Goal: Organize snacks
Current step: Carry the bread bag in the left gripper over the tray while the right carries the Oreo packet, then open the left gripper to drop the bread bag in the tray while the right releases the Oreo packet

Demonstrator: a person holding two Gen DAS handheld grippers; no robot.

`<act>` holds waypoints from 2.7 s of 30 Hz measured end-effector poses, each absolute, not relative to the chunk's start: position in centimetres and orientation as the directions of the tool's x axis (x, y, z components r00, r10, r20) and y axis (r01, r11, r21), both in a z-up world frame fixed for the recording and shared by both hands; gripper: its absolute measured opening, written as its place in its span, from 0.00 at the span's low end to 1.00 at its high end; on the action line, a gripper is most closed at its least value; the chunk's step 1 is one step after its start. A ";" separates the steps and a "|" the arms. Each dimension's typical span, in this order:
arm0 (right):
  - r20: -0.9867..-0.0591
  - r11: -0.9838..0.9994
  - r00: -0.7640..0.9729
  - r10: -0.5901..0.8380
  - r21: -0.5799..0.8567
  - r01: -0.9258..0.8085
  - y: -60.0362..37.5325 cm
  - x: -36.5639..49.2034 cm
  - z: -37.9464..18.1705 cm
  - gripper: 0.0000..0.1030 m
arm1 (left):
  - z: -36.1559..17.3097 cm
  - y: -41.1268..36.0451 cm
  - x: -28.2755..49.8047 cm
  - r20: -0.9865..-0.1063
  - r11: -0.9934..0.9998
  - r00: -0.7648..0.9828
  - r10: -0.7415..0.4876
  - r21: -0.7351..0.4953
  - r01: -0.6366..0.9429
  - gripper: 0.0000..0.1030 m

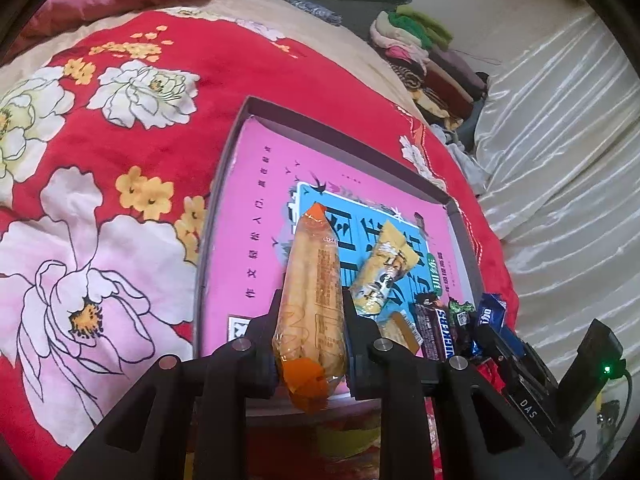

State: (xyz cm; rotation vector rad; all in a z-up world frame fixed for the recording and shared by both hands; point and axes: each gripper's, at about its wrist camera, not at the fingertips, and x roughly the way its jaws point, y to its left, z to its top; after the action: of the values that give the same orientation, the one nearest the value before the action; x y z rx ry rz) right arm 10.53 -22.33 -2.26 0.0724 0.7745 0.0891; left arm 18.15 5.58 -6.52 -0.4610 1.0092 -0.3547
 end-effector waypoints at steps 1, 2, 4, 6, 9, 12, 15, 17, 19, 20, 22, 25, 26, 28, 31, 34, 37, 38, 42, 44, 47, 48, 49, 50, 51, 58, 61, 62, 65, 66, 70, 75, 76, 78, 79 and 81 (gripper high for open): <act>-0.694 0.993 0.711 0.109 0.102 -0.052 -22.3 10.5 -2.3 0.51 | -6.5 5.6 18.1 -0.724 0.849 0.489 -0.486 -0.523 0.070 0.24; -0.695 0.993 0.711 0.110 0.103 -0.053 -22.3 10.5 -2.3 0.51 | -6.5 5.6 18.1 -0.725 0.851 0.491 -0.483 -0.520 0.068 0.24; -0.695 0.993 0.711 0.108 0.103 -0.051 -22.3 10.6 -2.3 0.51 | -6.4 5.6 18.0 -0.727 0.855 0.495 -0.476 -0.513 0.069 0.26; -0.693 0.992 0.711 0.117 0.110 -0.056 -22.3 10.5 -2.2 0.51 | -6.4 5.6 18.0 -0.732 0.861 0.495 -0.469 -0.505 0.069 0.30; -0.695 0.992 0.709 0.117 0.111 -0.055 -22.2 10.5 -2.2 0.51 | -6.3 5.5 17.9 -0.736 0.865 0.494 -0.463 -0.498 0.069 0.34; -0.698 0.992 0.707 0.115 0.115 -0.048 -22.3 10.5 -2.2 0.51 | -6.3 5.5 17.8 -0.738 0.869 0.495 -0.458 -0.489 0.074 0.34; -0.699 0.992 0.707 0.110 0.116 -0.040 -22.6 10.5 -2.3 0.51 | -6.2 5.5 17.8 -0.743 0.876 0.500 -0.445 -0.476 0.072 0.34; -0.699 0.992 0.707 0.109 0.118 -0.036 -22.7 10.5 -2.3 0.51 | -6.1 5.6 17.7 -0.743 0.879 0.504 -0.440 -0.472 0.072 0.35; -0.698 0.992 0.707 0.111 0.122 -0.036 -22.8 10.5 -2.3 0.51 | -6.0 5.7 17.6 -0.745 0.882 0.507 -0.435 -0.465 0.074 0.35; -0.698 0.991 0.707 0.116 0.126 -0.038 -22.8 10.5 -2.3 0.51 | -6.0 5.7 17.6 -0.744 0.883 0.508 -0.434 -0.463 0.076 0.35; -0.698 0.990 0.706 0.120 0.133 -0.037 -22.9 10.5 -2.3 0.51 | -5.8 5.7 17.4 -0.746 0.888 0.511 -0.427 -0.454 0.079 0.35; -0.704 0.988 0.698 0.131 0.154 -0.030 -23.2 10.5 -2.5 0.51 | -5.6 5.7 17.2 -0.748 0.891 0.513 -0.422 -0.447 0.081 0.35; -0.707 0.987 0.695 0.134 0.161 -0.026 -23.3 10.6 -2.5 0.51 | -5.6 5.7 17.0 -0.749 0.893 0.513 -0.419 -0.443 0.082 0.35; -0.705 0.985 0.696 0.137 0.173 -0.019 -23.6 10.5 -2.5 0.51 | -5.6 5.7 17.0 -0.751 0.895 0.513 -0.416 -0.439 0.082 0.38; -0.705 0.984 0.696 0.135 0.177 -0.012 -23.7 10.5 -2.5 0.51 | -5.4 5.7 16.8 -0.752 0.898 0.517 -0.409 -0.432 0.083 0.43; -0.706 0.984 0.695 0.134 0.178 -0.009 -23.8 10.5 -2.4 0.51 | -5.2 5.7 16.6 -0.754 0.902 0.519 -0.403 -0.423 0.085 0.44; -0.707 0.985 0.695 0.129 0.174 -0.005 -23.8 10.5 -2.4 0.52 | -5.1 5.7 16.5 -0.757 0.905 0.519 -0.397 -0.416 0.086 0.48; -0.706 0.985 0.697 0.127 0.173 -0.004 -23.8 10.4 -2.4 0.53 | -5.0 5.7 16.4 -0.757 0.906 0.520 -0.396 -0.415 0.086 0.48; -0.707 0.984 0.696 0.128 0.178 0.000 -23.9 10.3 -2.4 0.54 | -4.8 5.7 16.1 -0.758 0.908 0.521 -0.393 -0.411 0.087 0.51; -0.705 0.985 0.698 0.123 0.175 0.003 -24.0 10.3 -2.3 0.55 | -4.7 5.7 16.0 -0.760 0.908 0.518 -0.392 -0.409 0.087 0.51; -0.701 0.984 0.702 0.124 0.180 0.007 -24.2 10.2 -2.2 0.56 | -4.6 5.8 15.9 -0.761 0.909 0.517 -0.392 -0.409 0.087 0.53; -0.701 0.983 0.702 0.125 0.182 0.006 -24.2 10.2 -2.1 0.56 | -4.6 5.8 15.8 -0.761 0.909 0.517 -0.392 -0.408 0.088 0.54; -0.698 0.983 0.705 0.126 0.183 0.005 -24.2 10.1 -2.1 0.57 | -4.6 5.8 15.9 -0.761 0.909 0.516 -0.392 -0.409 0.087 0.56; -0.697 0.983 0.706 0.126 0.182 0.004 -24.2 10.0 -2.0 0.58 | -4.6 5.8 15.9 -0.762 0.909 0.517 -0.390 -0.408 0.086 0.56; -0.695 0.983 0.708 0.126 0.181 0.003 -24.2 10.0 -1.9 0.59 | -4.6 5.8 15.8 -0.761 0.909 0.519 -0.390 -0.407 0.085 0.57; -0.681 0.983 0.721 0.130 0.185 -0.003 -24.2 9.5 -1.3 0.61 | -4.0 5.9 15.4 -0.757 0.911 0.527 -0.386 -0.401 0.091 0.62; -0.672 0.982 0.728 0.135 0.189 -0.008 -24.1 9.3 -1.0 0.62 | -3.8 5.8 15.3 -0.757 0.914 0.530 -0.381 -0.394 0.095 0.63; -0.669 0.982 0.730 0.136 0.188 -0.011 -24.1 9.2 -0.9 0.62 | -3.7 5.7 15.3 -0.757 0.915 0.531 -0.380 -0.392 0.096 0.63; -0.652 0.981 0.745 0.143 0.192 -0.020 -24.0 8.8 -0.4 0.64 | -3.3 5.7 15.1 -0.753 0.917 0.540 -0.376 -0.385 0.102 0.66; -0.645 0.981 0.750 0.147 0.194 -0.025 -23.9 8.7 -0.2 0.65 | -3.2 5.7 15.0 -0.751 0.918 0.544 -0.374 -0.381 0.105 0.68; -0.628 0.980 0.762 0.159 0.196 -0.043 -23.6 8.4 0.4 0.69 | -2.8 5.8 14.8 -0.750 0.924 0.553 -0.363 -0.368 0.108 0.72; -0.618 0.980 0.769 0.163 0.194 -0.052 -23.2 8.3 1.0 0.70 | -2.5 5.9 14.7 -0.754 0.930 0.557 -0.348 -0.350 0.108 0.73; -0.617 0.979 0.770 0.165 0.196 -0.053 -23.2 8.3 1.1 0.71 | -2.4 6.0 14.6 -0.752 0.931 0.560 -0.347 -0.350 0.107 0.73; -0.610 0.979 0.775 0.163 0.196 -0.052 -23.1 8.2 1.3 0.71 | -2.3 6.1 14.5 -0.753 0.931 0.560 -0.347 -0.349 0.107 0.74; -0.606 0.979 0.778 0.165 0.197 -0.054 -23.1 8.1 1.5 0.71 | -2.3 6.1 14.4 -0.753 0.931 0.560 -0.346 -0.348 0.107 0.74; -0.599 0.978 0.783 0.166 0.200 -0.055 -23.1 7.9 1.6 0.72 | -2.1 6.1 14.2 -0.755 0.935 0.561 -0.340 -0.336 0.113 0.74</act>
State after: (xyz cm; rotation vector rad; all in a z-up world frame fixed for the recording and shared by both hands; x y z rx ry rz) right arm 7.91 -23.14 1.58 0.1758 0.6608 0.1199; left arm 14.17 6.09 -2.15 -0.2624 0.9401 -0.2704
